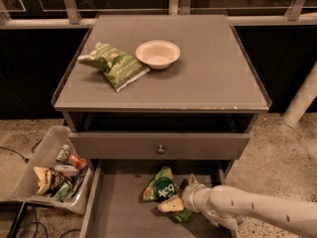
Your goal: Place green rice chip bag into middle drawer
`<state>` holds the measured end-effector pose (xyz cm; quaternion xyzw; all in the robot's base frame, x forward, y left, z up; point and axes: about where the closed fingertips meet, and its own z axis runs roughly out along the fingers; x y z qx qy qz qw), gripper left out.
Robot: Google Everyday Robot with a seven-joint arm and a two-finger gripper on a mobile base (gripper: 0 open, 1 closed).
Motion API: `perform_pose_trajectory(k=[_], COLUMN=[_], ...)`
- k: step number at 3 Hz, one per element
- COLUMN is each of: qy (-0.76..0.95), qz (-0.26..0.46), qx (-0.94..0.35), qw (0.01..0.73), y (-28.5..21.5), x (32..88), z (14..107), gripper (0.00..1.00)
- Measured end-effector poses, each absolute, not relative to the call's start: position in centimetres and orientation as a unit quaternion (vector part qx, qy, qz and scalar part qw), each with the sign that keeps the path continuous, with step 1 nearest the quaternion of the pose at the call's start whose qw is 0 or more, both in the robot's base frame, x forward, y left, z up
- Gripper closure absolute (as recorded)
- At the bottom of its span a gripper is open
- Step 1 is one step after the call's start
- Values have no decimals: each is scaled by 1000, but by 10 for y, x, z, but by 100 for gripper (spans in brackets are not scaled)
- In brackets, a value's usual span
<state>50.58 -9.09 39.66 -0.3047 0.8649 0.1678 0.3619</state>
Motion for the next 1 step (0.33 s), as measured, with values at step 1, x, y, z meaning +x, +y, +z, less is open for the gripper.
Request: perform_pose_trajectory(k=[1], qy=[865], qz=[168], qx=[-305], qw=[362], y=[-91], x=[506], z=[397], gripper=[0])
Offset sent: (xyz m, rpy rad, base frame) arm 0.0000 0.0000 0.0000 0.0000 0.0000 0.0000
